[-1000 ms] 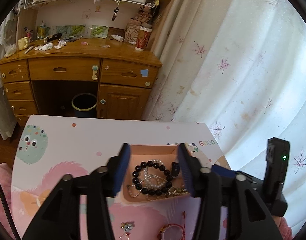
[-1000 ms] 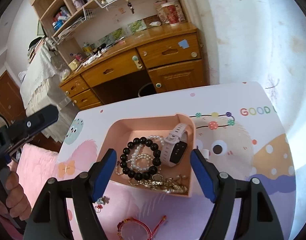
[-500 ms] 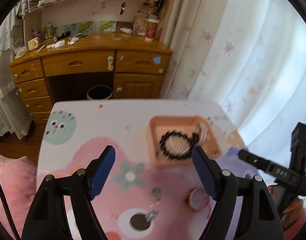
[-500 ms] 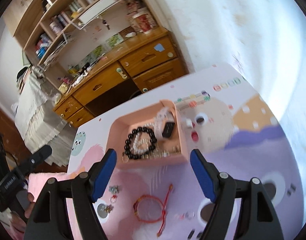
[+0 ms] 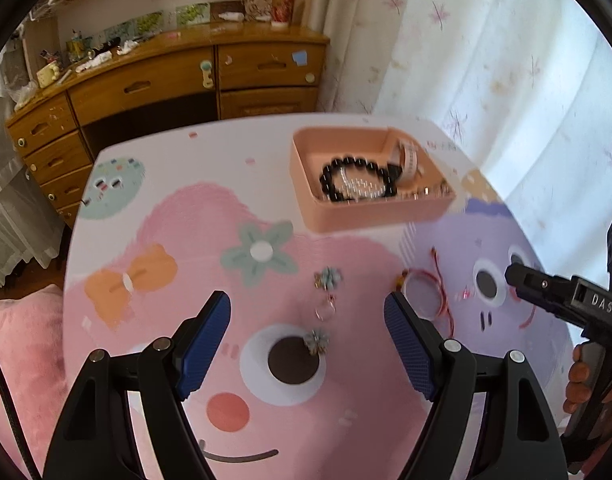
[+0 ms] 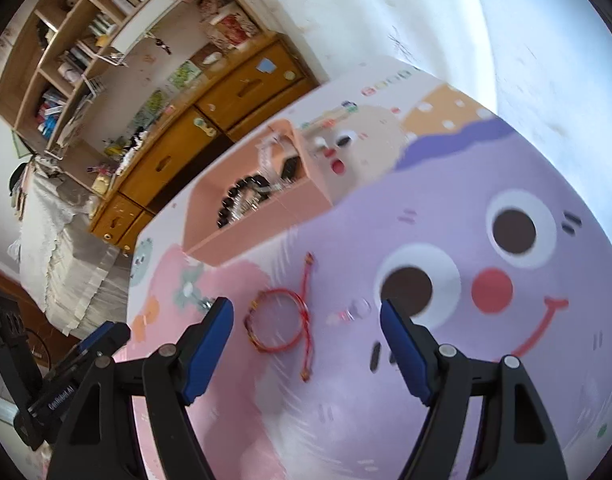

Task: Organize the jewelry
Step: 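Move the left tool to the blue flower earring while the right tool moves to the silver ring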

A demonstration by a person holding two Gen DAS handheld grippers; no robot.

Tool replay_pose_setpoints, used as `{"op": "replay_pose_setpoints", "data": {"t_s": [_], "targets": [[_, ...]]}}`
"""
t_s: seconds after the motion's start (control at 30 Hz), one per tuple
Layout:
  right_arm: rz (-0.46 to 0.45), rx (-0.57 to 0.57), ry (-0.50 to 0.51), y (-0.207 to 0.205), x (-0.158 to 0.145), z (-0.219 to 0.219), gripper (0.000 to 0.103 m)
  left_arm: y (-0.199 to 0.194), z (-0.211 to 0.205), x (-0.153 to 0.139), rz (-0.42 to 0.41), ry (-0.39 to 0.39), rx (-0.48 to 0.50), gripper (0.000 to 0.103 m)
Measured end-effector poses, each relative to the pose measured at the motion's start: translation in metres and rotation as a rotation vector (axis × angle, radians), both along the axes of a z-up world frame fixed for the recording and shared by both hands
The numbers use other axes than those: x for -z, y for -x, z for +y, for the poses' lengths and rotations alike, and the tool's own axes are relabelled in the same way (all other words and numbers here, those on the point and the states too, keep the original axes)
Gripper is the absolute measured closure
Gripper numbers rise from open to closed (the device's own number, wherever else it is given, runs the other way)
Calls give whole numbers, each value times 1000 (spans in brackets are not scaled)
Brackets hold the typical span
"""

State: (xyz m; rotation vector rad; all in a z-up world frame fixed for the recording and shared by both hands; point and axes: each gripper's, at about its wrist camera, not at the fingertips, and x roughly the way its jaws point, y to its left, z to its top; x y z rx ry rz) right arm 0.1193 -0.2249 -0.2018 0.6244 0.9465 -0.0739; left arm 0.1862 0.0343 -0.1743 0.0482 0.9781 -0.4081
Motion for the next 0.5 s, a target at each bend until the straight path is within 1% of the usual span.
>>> {"op": "replay_pose_setpoints", "data": {"t_s": [0.07,0.13,0.2,0.23,0.3,0.4,0.47,0.5], "targets": [[19,6,6,1,6,1,27,3,-4,8,2,-8,10,26],[39,11,9,1,12,1,31,5,-7,16,-4,-20,17,26],[63,14,10,-1,19,1,37,6,-11,24,-13,-42,9,26],[71,15,14,-2,21,2,39,6,-12,27,-19,-54,1,26],[85,19,51,-5,25,3,47,6,-14,32,-26,-54,2,26],[114,12,123,-13,29,6,54,5,-16,36,-46,-52,-1,32],[123,0,152,-16,32,9,58,5,-17,38,-50,-45,-3,35],[132,-10,168,-19,33,11,59,4,-18,40,-49,-38,-2,41]]}}
